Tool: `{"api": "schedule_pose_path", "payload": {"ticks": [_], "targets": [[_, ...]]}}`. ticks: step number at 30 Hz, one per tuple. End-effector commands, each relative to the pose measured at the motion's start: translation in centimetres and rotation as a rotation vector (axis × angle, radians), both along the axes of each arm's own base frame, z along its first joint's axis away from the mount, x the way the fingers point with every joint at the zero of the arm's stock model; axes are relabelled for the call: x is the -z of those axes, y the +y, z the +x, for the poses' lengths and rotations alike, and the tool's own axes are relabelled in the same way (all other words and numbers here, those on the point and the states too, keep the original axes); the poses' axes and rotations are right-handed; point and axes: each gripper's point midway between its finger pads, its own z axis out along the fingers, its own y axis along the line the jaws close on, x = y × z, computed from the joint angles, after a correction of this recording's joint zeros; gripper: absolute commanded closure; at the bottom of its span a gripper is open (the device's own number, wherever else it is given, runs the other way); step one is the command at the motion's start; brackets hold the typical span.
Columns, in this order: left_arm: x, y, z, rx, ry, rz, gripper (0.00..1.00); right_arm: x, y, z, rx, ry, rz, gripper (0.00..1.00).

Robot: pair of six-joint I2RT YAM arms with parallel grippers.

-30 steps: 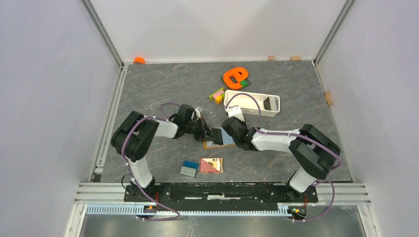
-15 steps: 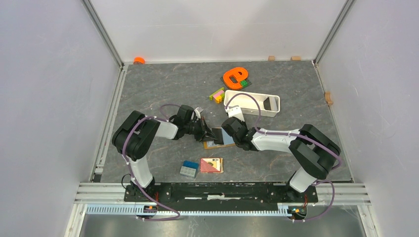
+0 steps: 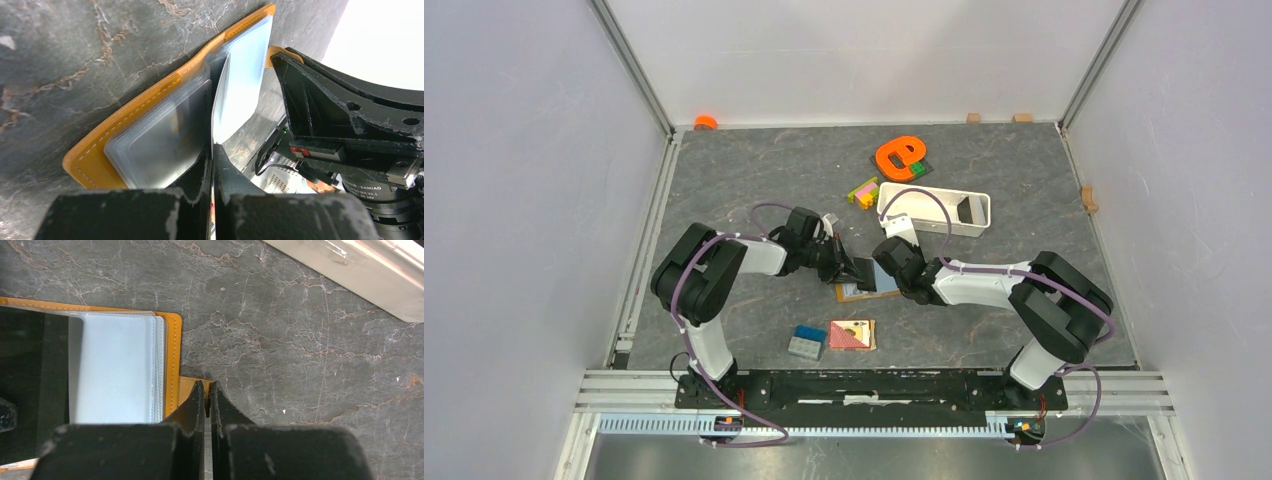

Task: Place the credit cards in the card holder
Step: Insert the credit card into the card holder.

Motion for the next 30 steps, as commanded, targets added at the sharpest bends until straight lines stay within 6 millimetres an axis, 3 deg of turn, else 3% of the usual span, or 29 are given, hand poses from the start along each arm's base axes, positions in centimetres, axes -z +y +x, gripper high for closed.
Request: {"api": "schedule_pose_path", "payload": {"ticks": [1,12,30], "targets": [[1.0,1.0,0.6,0.001,-0.047,0.087,0.98,-0.9,0.6,0.6,0.013,-0.021,0.023,1.0],[0.7,1.1,0.8,0.009,-0.067,0.1,0.98,-1.0,0.5,0.5,0.011,-0.018,0.024,1.0],[1.4,-0.1,-0.8,-0.023,-0.019,0.039,0.98,-1.1,0.8,0.6,0.008,-0.013,0.025,1.0]]}}
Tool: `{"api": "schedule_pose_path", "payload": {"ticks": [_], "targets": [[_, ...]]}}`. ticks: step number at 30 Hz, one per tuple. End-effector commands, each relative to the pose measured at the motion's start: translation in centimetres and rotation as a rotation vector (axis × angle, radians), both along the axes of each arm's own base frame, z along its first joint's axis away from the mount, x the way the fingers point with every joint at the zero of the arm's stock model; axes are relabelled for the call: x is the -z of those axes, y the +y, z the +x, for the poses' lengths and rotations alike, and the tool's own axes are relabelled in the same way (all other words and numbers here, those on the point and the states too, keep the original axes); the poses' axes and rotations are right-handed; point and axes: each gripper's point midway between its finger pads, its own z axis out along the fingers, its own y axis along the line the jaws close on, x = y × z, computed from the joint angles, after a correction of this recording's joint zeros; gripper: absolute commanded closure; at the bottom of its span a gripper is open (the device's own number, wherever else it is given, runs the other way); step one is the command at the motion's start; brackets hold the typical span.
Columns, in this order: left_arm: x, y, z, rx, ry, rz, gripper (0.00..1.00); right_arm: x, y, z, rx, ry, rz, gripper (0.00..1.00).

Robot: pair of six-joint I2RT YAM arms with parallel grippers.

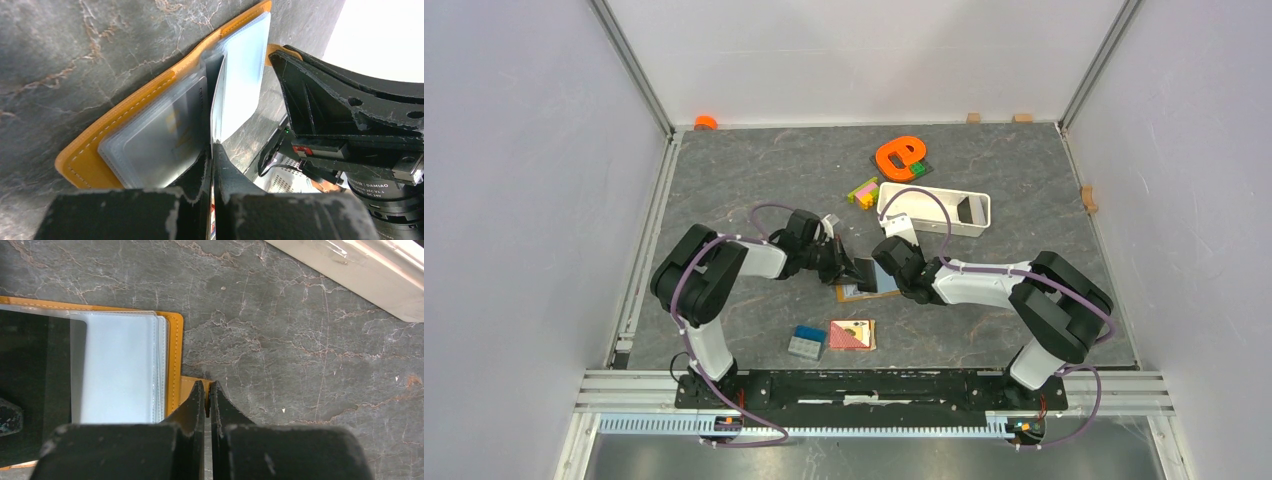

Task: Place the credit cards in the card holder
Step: Insert the credit card into the card holder.

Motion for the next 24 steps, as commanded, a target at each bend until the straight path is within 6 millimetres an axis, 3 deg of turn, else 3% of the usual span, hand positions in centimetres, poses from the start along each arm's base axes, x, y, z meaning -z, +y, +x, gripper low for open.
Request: {"api": "schedule_pose_path", "payload": {"ticks": [1,10,19,24], "targets": [[1.2,0.0,-0.5,-0.042,0.012,0.035,0.98,-1.1,0.8,0.6,0.009,-0.018,0.028,1.0],[1.4,-0.4,-0.6,-0.047,0.015,0.048,0.96,-1.0,0.9,0.5,0.004,-0.011,0.035,1.0],[1.0,-0.5,-0.1,-0.005,-0.027,0.121,0.83,-1.4,0.6,0.3,0.009,-0.015,0.038,1.0],[-0.2,0.9,0.7,0.015,-0.105,0.232,0.69,-1.8,0.2,0.3,0.023,-0.021,0.033,1.0]]}}
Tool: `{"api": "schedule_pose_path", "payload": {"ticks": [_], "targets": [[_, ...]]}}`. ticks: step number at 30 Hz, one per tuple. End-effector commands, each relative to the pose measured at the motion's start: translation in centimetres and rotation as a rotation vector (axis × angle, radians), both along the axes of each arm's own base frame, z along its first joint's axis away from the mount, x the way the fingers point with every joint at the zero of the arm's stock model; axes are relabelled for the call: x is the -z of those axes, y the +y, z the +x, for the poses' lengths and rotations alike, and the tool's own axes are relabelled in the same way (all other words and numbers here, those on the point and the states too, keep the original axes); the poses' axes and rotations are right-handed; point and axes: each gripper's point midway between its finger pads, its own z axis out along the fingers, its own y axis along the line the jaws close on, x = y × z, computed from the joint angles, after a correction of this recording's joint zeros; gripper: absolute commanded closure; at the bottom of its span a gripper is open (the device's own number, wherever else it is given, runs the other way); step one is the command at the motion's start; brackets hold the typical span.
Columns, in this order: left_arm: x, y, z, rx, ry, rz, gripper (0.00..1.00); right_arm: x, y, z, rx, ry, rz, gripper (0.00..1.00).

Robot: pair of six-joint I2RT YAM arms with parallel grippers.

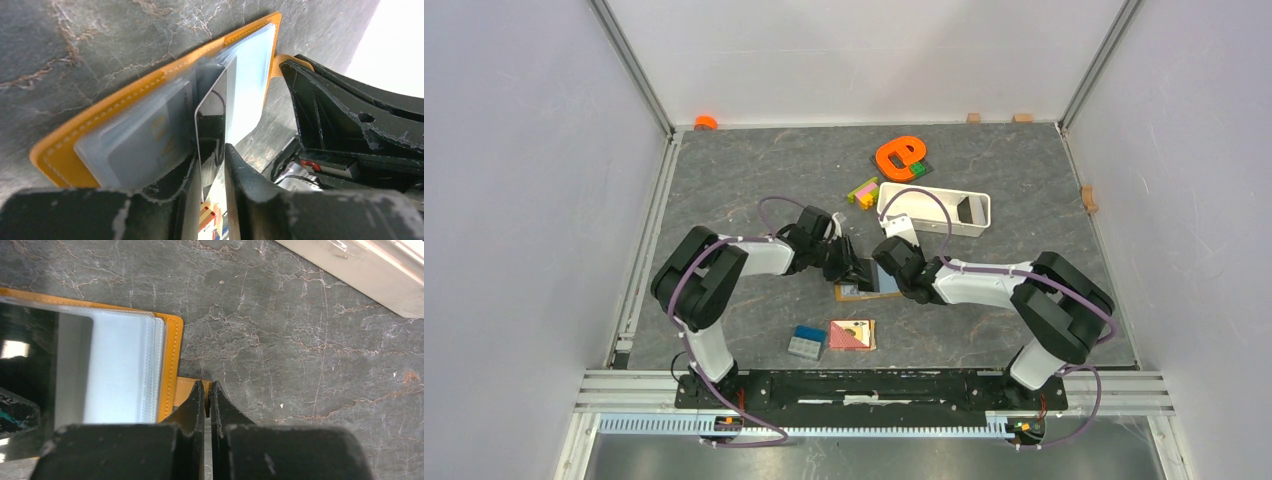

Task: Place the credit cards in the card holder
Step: Insert the credit card into the card holder.

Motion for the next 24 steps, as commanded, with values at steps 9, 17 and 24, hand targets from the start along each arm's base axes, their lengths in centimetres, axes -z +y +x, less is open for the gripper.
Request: {"api": "schedule_pose_path", "payload": {"ticks": [9,17,24], "targets": [[-2.6,3.4,1.6,0.03,-0.197,0.237,0.55,-2.2,-0.4,0.3,0.036,-0.036,0.045,1.0],[-2.4,2.9,1.1,0.053,-0.185,0.215,0.52,-2.1,-0.1,0.3,0.03,-0.029,0.049,1.0],[-1.6,1.2,0.8,0.084,-0.154,0.178,0.52,-2.0,0.1,0.3,0.026,-0.024,0.06,1.0]]}}
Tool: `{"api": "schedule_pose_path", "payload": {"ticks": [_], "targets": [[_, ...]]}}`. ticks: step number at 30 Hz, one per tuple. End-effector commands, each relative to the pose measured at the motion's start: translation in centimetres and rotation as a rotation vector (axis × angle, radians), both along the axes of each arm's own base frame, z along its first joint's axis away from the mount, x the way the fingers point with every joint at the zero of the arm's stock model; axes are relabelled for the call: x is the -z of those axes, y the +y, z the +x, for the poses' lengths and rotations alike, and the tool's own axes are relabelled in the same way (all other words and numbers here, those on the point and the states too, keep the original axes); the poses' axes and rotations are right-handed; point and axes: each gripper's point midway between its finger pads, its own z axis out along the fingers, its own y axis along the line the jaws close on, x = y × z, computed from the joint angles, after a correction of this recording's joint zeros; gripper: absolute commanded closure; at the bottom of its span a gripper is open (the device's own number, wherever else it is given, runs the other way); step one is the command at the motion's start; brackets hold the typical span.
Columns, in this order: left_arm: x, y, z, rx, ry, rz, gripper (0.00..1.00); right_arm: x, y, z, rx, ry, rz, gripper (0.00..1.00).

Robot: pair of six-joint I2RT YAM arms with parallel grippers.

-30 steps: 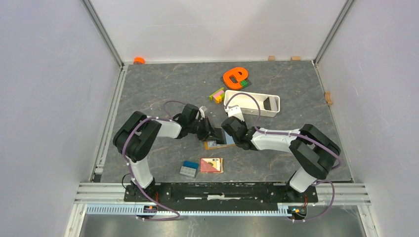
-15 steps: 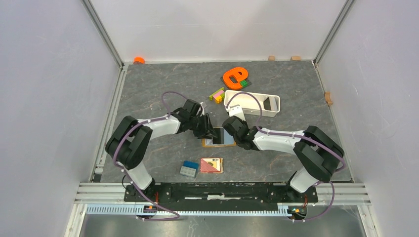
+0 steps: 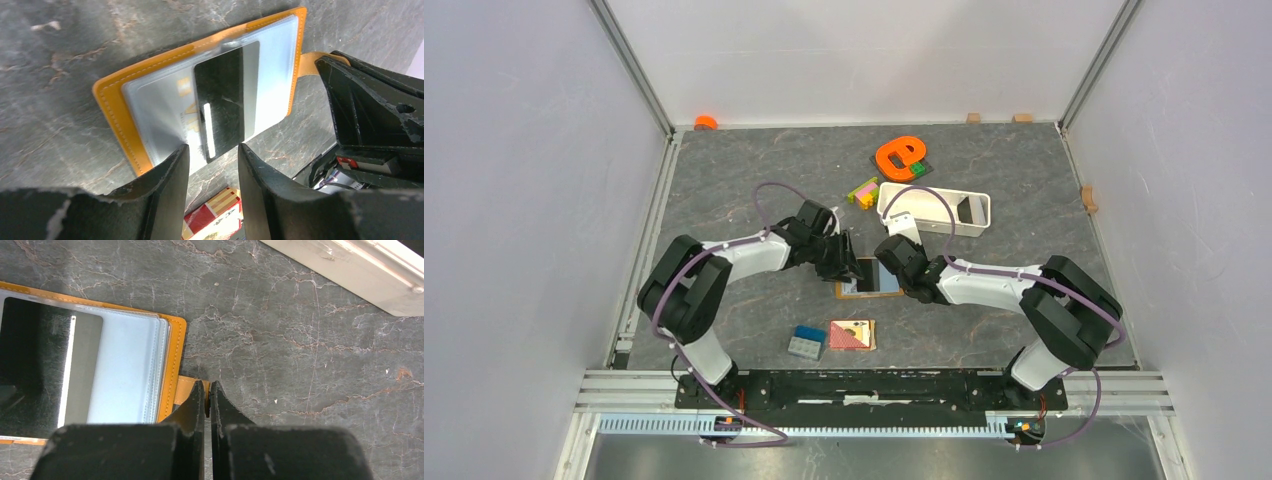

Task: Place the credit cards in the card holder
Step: Insert the credit card into the card holder.

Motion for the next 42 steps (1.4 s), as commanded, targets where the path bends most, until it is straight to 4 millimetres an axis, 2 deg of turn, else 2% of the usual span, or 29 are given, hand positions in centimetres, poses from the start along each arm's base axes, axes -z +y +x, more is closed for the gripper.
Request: {"api": "schedule_pose_path", "payload": {"ticks": [1,11,27,34,42], "targets": [[-0.3,-1.7,0.6,0.047,-0.026,-0.035,0.53,-1.0,0.5,0.4,0.014,-0.019,0.045,1.0],[0.1,-3.0,0.6,0.077,-0.013,-0.063,0.54,-0.8,0.8,0.3,0.006,-0.015,0.065,1.0],[-0.5,-5.5,1.1,0.111,-0.024,-0.143,0.55,-0.6,0.8,0.2,0.007,-0.014,0.069,1.0],[-1.4,-6.5,1.4,0.119,-0.06,-0.194,0.55,-0.6,0.8,0.2,0.006,-0.013,0.066,1.0],[-1.7,-7.5,1.0,0.146,-0.073,-0.215,0.56,-0.3,0.7,0.2,0.007,-0.01,0.061,1.0]]}}
